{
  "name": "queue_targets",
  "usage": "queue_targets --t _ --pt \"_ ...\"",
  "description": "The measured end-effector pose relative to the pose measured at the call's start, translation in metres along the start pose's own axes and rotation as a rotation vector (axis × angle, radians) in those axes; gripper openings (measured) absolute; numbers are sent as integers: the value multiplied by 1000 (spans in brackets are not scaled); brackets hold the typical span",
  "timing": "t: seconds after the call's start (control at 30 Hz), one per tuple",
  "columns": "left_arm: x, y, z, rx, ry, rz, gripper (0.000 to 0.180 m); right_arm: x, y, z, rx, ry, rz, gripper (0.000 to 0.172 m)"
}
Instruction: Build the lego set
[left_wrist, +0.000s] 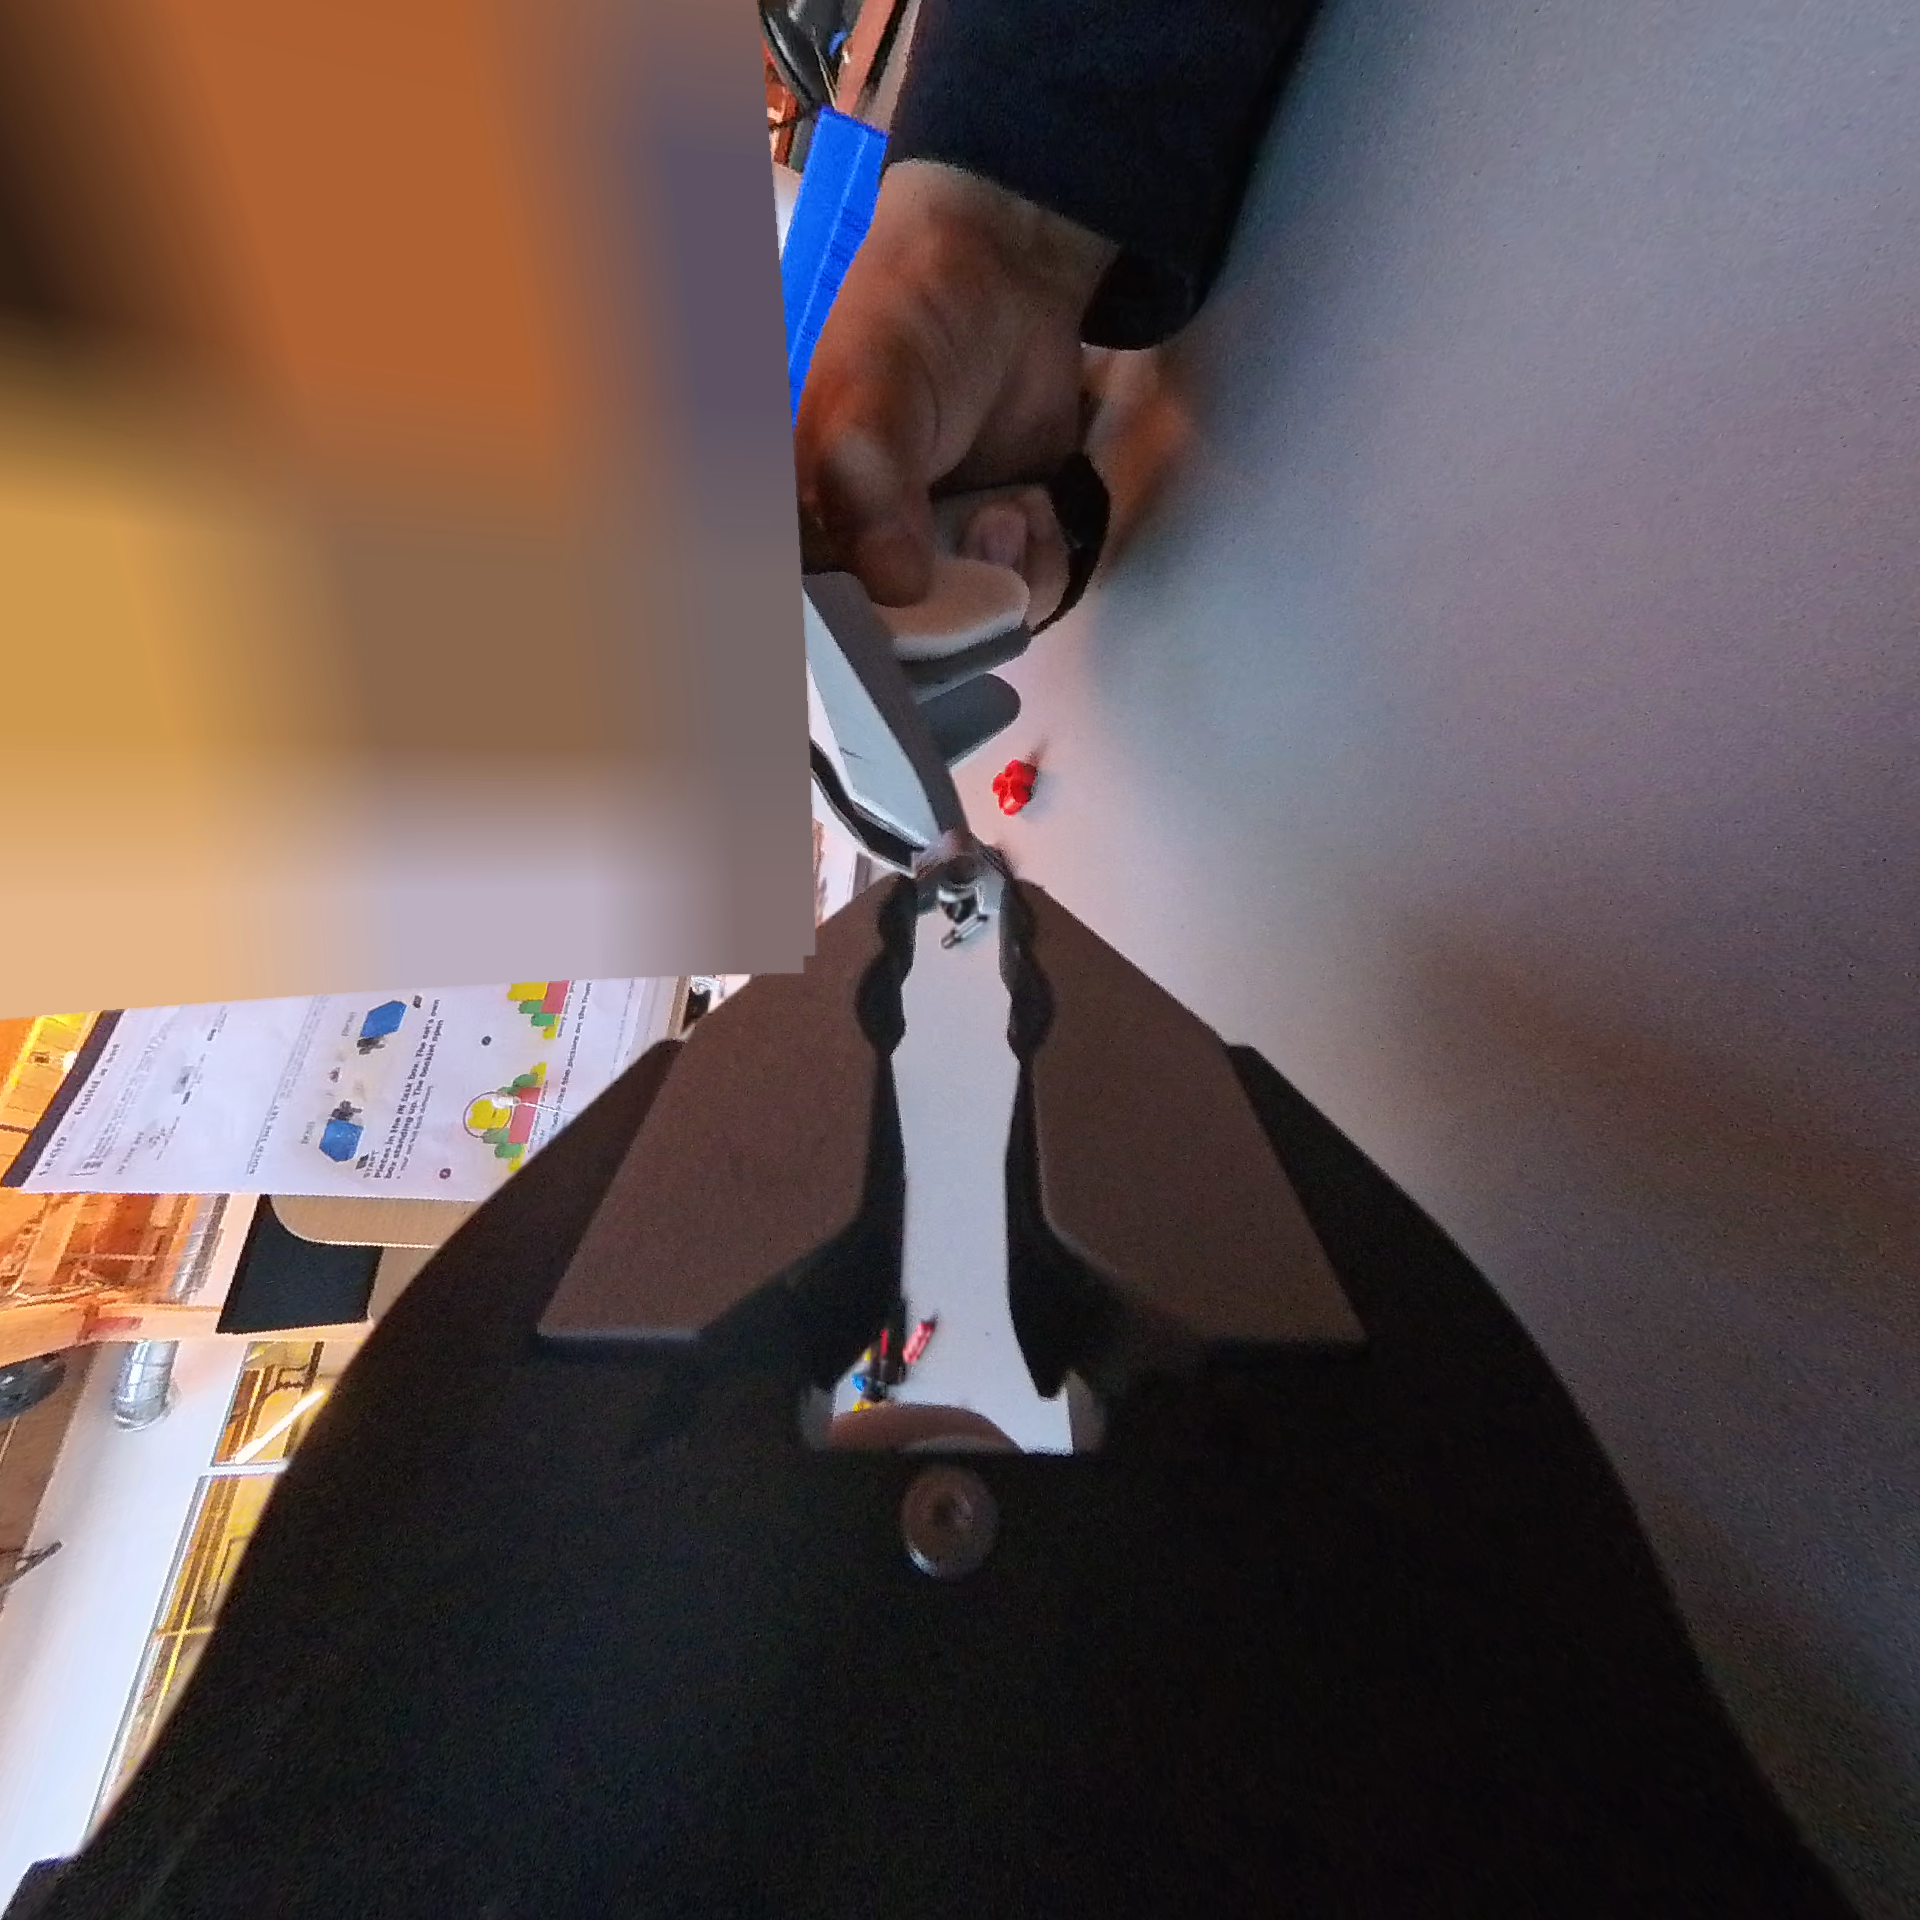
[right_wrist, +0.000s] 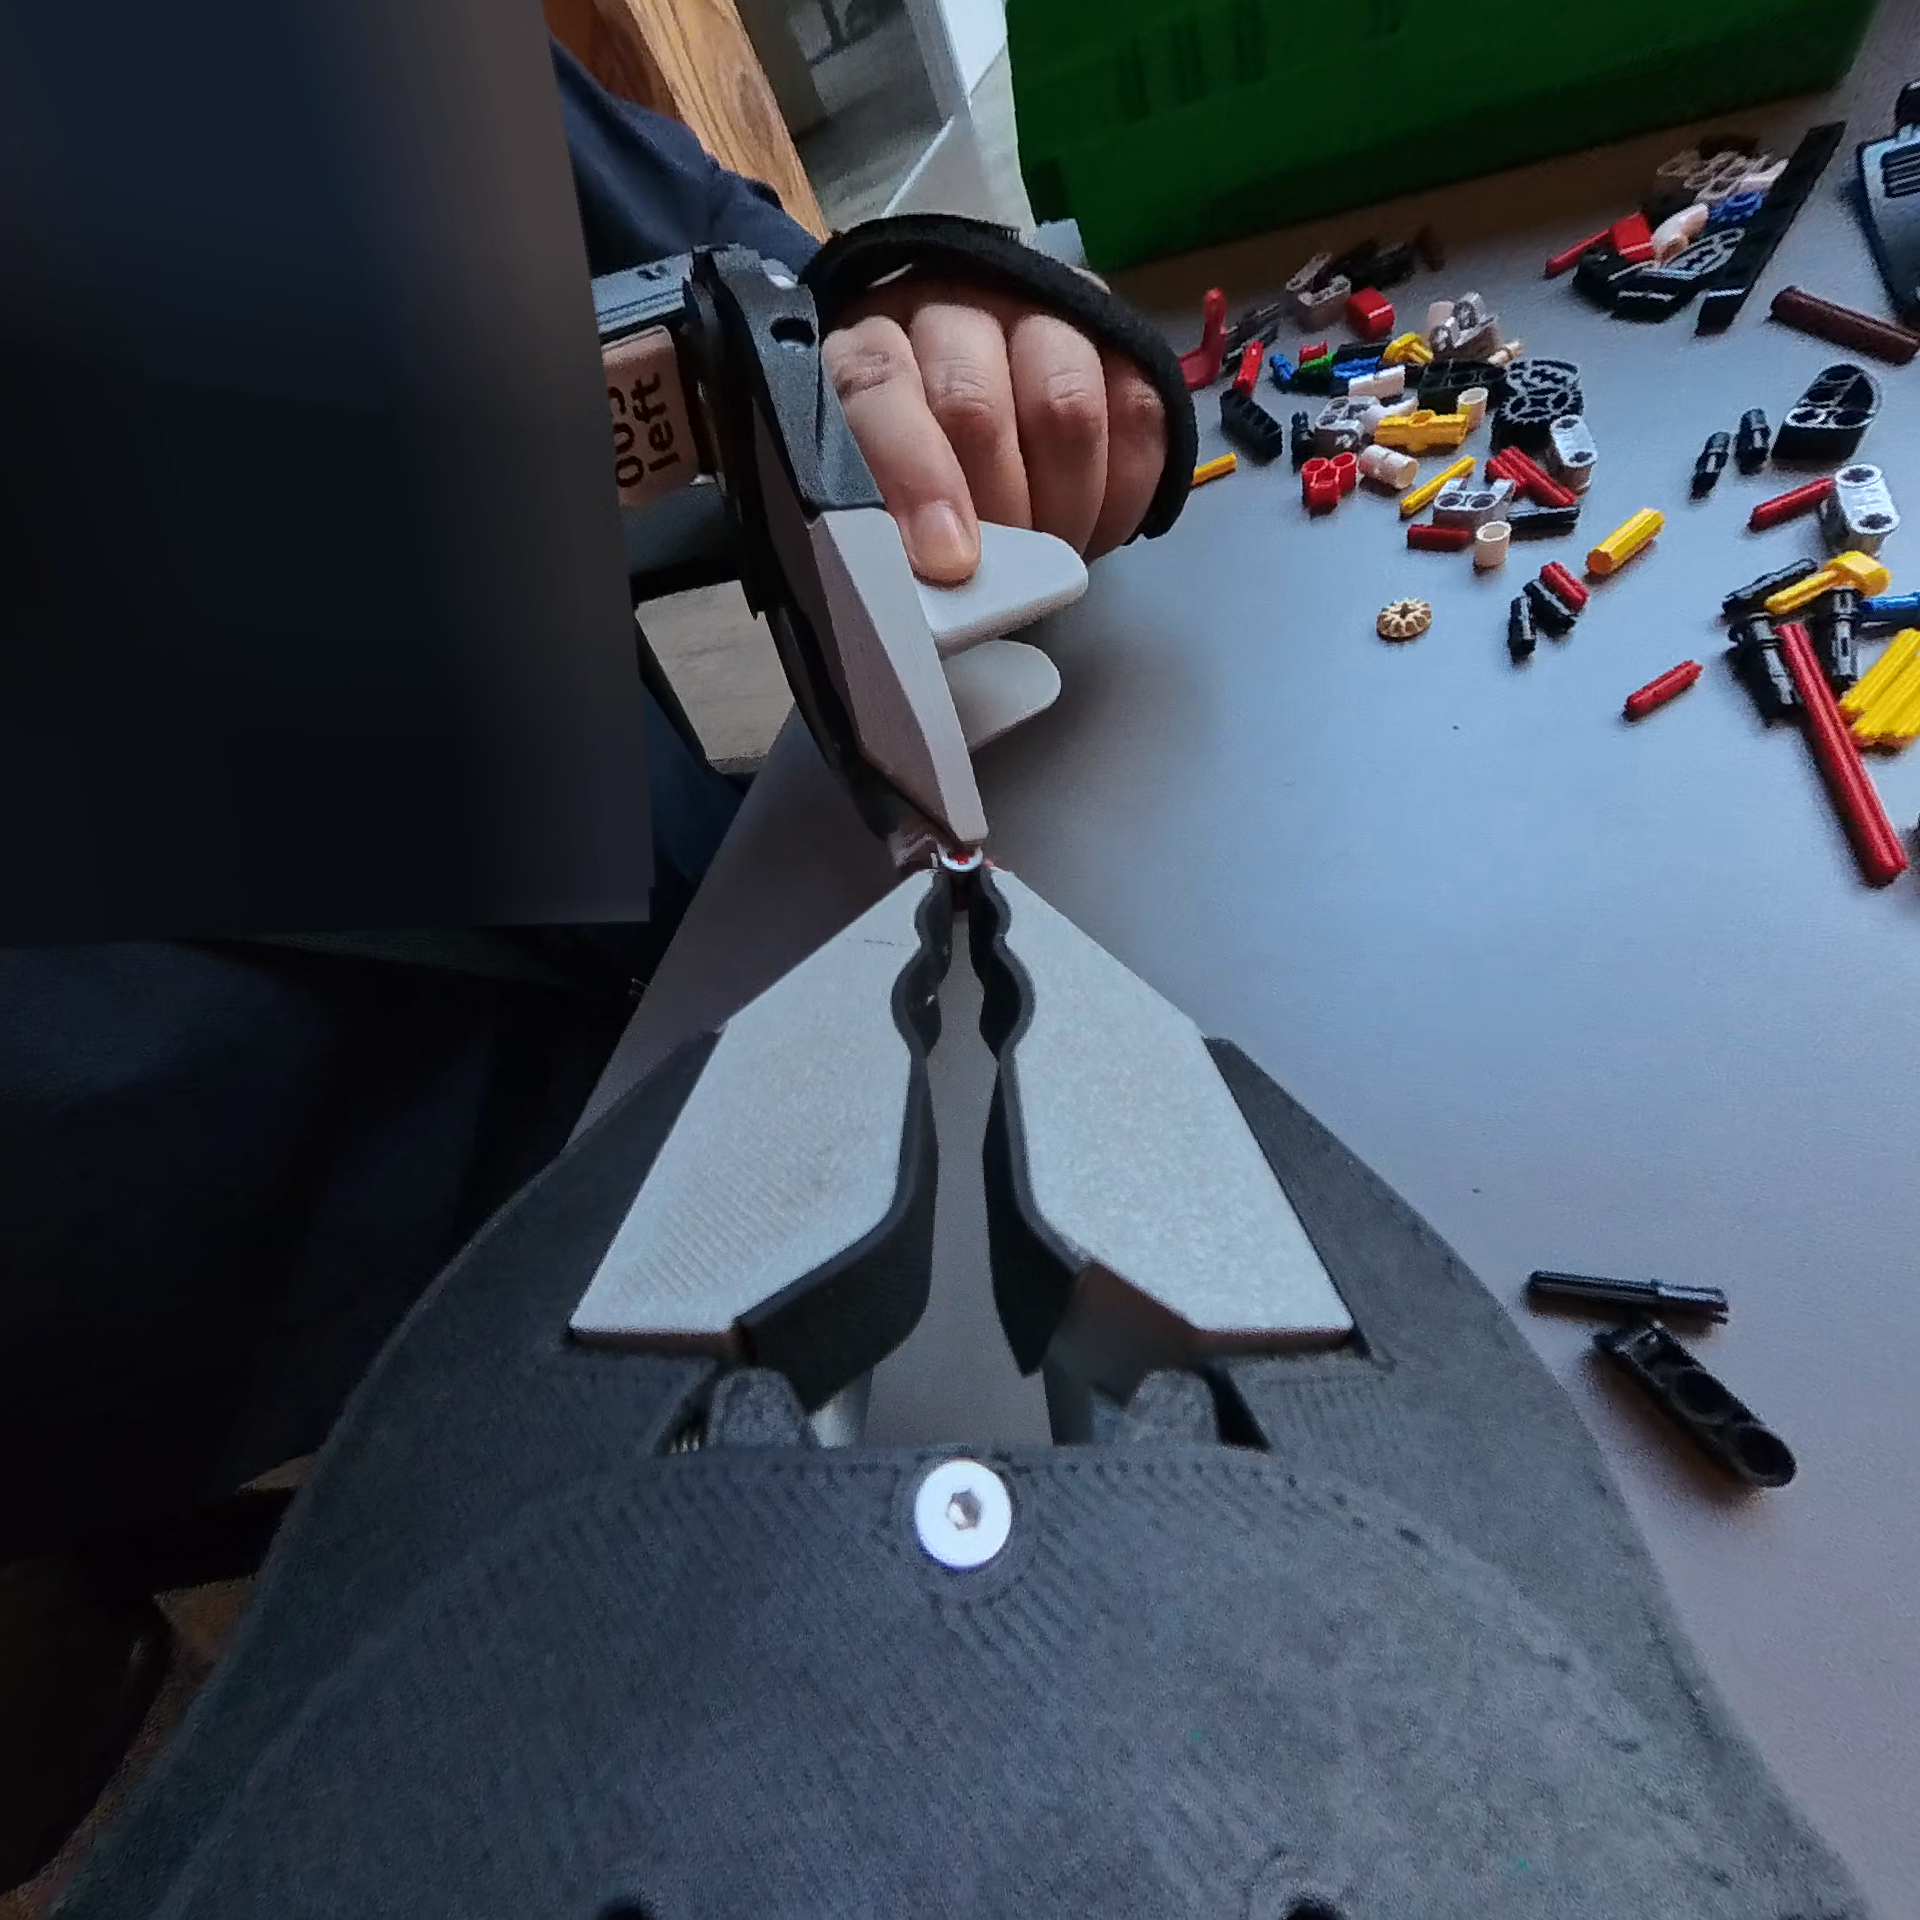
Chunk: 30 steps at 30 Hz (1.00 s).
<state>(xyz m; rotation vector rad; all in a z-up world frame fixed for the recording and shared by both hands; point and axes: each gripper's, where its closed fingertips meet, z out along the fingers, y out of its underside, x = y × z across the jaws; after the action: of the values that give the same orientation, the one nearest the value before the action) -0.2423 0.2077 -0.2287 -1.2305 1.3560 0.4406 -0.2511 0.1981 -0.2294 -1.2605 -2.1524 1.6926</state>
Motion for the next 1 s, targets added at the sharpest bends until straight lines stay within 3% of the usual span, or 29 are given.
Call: queue_targets --t 0.2,0.3,0.4,0.5,0.67,0.8,0.9,1.0 --pt "20 8 5 -75 70 77 15 10 18 11 -131 43 -34 1" --pt "-3 10 6 -58 -21 -10 14 14 -1 1 -8 61 7 0" --pt "-32 10 5 -22 -120 -121 15 15 -30 -15 231 29 130 0" --pt "-37 5 0 15 -134 -159 16 10 -36 -16 278 24 147 0" --pt "-56 10 -7 145 -103 -483 16 14 -47 -30 381 38 208 1" --pt "-62 7 -10 316 39 -828 16 11 -56 -37 444 62 170 10" --pt "-60 8 -7 375 141 -1023 16 14 -54 -34 387 180 41 5" --pt "-64 11 -4 390 167 -1114 16 15 -49 -30 331 247 -39 3"
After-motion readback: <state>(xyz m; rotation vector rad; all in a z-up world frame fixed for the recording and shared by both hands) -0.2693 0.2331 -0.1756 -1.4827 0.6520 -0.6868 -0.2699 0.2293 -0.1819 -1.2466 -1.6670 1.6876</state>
